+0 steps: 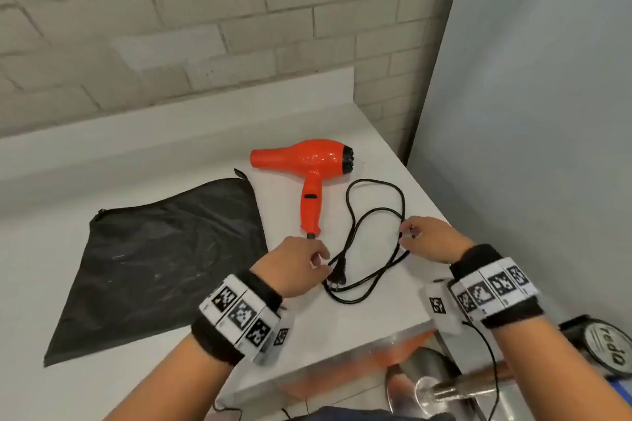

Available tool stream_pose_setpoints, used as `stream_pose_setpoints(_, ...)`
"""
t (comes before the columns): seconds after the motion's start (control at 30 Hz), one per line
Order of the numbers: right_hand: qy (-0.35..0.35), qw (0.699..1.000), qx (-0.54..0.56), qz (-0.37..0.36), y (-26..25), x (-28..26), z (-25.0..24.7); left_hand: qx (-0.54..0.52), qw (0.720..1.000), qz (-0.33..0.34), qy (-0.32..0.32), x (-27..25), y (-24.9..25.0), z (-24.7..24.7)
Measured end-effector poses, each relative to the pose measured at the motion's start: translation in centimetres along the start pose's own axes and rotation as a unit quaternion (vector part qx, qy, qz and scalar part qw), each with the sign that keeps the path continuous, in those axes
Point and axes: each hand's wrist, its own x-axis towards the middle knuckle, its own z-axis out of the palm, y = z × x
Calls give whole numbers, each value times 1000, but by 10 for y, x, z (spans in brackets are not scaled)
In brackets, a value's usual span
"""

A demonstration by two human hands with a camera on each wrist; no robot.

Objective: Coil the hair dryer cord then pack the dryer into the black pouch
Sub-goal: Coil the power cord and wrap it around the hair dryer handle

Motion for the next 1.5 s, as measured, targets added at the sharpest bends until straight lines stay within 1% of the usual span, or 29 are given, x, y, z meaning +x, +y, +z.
stream_pose_setpoints(0.07,4,1000,3,26,-4,6,-3,40,999,-12,-32,17,8,4)
stream_pose_setpoints(0.1,5,999,0,37,-4,10,-5,65,996,-12,-61,25,12,7)
stream_pose_setpoints(0.2,-5,998,-28,62,-11,17,-9,159,973,1,-167,35,24,11)
stream_pose_setpoints(0.23,-6,997,-42,64,-13,19,-10,186,964,9,-191,38,25,12)
stream_pose_setpoints(0.3,-11,995,-69,69,-18,19,-12,214,955,21,-205,41,28,11)
stream_pose_setpoints(0.43,-28,988,-127,79,-21,23,-11,207,961,24,-182,44,25,10)
stream_pose_setpoints(0.5,-28,987,-132,82,-21,25,-10,187,970,21,-153,46,21,7)
stream_pose_setpoints(0.63,-29,986,-132,94,-22,23,-12,66,996,25,-46,48,16,-5)
stream_pose_setpoints(0.73,2,992,-99,82,-22,20,-15,-21,1000,9,9,50,12,-9)
stream_pose_setpoints(0.8,1,996,-64,66,-19,22,-16,-26,999,3,21,53,8,-8)
stream_pose_setpoints(0.93,18,997,53,46,-15,25,-12,-43,998,8,40,58,6,-7)
stream_pose_setpoints(1.03,19,988,150,30,-17,21,-9,-80,996,22,42,60,10,-6)
stream_pose_setpoints(1.13,47,977,208,-12,-19,20,-9,-109,992,34,49,64,13,-6)
stream_pose_setpoints(1.2,68,974,213,-41,-20,19,-9,-112,992,44,42,69,15,-5)
stream_pose_setpoints(1.3,88,973,205,-67,-22,16,-10,-88,995,53,7,74,16,-3)
stream_pose_setpoints(1.4,105,975,185,-68,-25,14,-11,-59,997,52,-13,76,17,-3)
stream_pose_setpoints(1.43,112,975,182,-65,-25,13,-10,-49,997,60,-7,77,18,-3)
stream_pose_setpoints(1.5,129,973,181,-62,-27,12,-9,-39,996,72,34,79,21,-3)
